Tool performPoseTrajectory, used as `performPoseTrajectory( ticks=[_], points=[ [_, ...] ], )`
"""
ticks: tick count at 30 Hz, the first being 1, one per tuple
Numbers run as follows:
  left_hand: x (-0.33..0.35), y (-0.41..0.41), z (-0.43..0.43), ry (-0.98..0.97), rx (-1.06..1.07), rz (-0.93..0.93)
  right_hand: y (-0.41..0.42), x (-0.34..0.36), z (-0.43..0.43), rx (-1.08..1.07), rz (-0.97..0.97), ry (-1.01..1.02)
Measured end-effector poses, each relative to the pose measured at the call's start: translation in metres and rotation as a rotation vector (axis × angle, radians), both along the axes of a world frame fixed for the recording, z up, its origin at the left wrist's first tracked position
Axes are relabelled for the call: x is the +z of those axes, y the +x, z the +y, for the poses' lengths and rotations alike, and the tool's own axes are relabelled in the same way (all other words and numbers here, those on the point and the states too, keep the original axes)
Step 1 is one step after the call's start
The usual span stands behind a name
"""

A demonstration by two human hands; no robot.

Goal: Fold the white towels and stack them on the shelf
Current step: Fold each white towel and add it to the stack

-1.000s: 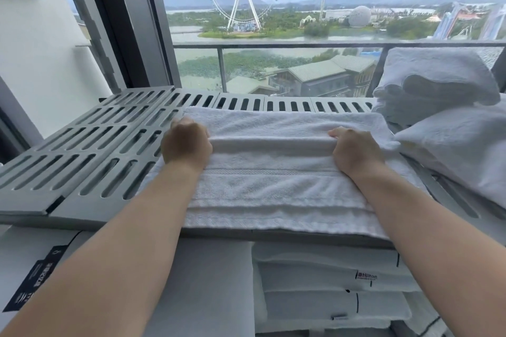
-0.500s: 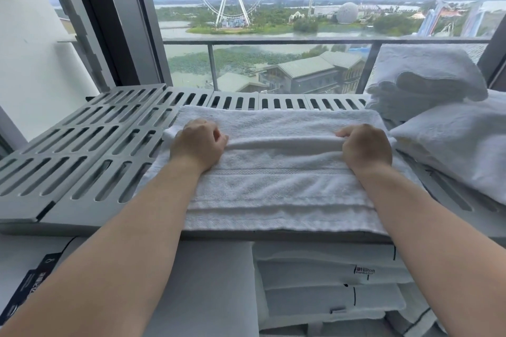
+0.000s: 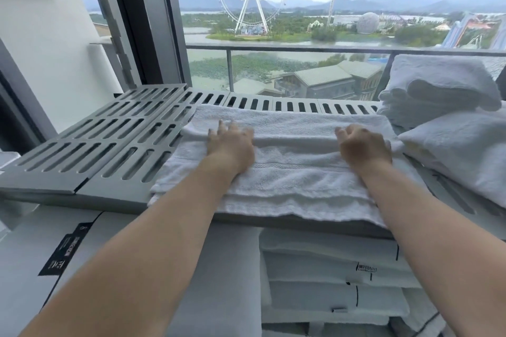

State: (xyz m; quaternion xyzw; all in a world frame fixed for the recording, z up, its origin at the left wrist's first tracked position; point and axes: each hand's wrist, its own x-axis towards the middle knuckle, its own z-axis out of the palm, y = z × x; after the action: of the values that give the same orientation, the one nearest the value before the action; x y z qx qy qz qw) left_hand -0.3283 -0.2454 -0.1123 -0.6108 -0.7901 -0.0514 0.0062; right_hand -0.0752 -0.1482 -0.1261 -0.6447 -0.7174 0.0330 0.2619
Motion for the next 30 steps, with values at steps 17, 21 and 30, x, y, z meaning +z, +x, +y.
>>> performPoseTrajectory(
  ticks=[17,21,30],
  points=[
    [-0.015,-0.002,-0.033,0.104,-0.253,-0.022,-0.027,-0.006,-0.09,0.337,-0.155,0.13],
    [-0.012,0.008,-0.049,0.32,-0.265,0.094,-0.023,-0.004,-0.113,0.395,-0.091,0.114],
    [-0.02,0.002,-0.099,-0.037,-0.504,0.097,0.008,-0.01,-0.138,0.49,-0.278,-0.069]
  ],
)
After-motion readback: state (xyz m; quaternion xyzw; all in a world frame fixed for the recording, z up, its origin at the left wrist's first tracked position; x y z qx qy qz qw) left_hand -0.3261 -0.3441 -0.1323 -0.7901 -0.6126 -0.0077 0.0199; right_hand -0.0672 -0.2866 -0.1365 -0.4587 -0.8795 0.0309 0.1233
